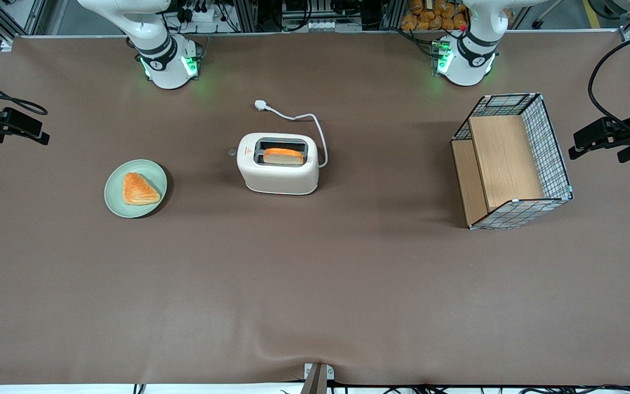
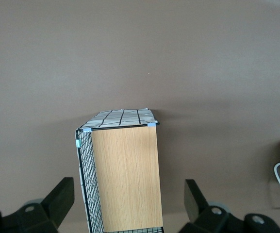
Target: Press toaster button with right arm
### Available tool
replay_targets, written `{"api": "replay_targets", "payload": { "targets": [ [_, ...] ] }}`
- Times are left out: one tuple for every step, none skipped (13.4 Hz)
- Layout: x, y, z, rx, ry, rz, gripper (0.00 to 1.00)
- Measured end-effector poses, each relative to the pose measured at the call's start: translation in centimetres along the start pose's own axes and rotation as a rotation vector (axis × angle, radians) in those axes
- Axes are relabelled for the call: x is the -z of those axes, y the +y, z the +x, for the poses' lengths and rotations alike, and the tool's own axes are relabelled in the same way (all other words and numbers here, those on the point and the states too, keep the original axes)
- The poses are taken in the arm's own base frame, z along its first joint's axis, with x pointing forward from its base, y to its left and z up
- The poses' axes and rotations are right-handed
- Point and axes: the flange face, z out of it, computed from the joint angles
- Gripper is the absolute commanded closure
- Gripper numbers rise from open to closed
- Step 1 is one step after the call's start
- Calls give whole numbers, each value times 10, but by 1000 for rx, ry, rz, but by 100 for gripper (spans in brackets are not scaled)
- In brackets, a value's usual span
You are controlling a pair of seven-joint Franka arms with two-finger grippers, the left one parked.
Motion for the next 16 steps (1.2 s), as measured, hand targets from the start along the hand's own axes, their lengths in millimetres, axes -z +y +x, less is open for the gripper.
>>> {"api": "replay_targets", "payload": {
  "targets": [
    [0,0,0,0,0,2,0],
    [1,-1,0,1,2,6,0],
    [2,-2,0,2,4,8,0],
    [4,-3,0,3,9,11,0],
    [8,-4,0,5,16,13,0],
    [13,-5,-1,8,24,14,0],
    [17,-7,-2,12,26,14,0],
    [18,-10,-3,17,16,14,0],
    [16,-12,-2,20,4,15,0],
    [11,-12,1,20,-8,20,0],
    [6,-12,5,19,-19,30,0],
    [0,-13,8,18,-33,43,0],
    [-6,-14,10,19,-54,56,0],
    [-12,-16,11,21,-81,73,0],
    [-17,-18,12,24,-104,95,0],
    [-24,-21,15,25,-122,117,0]
  ]
}}
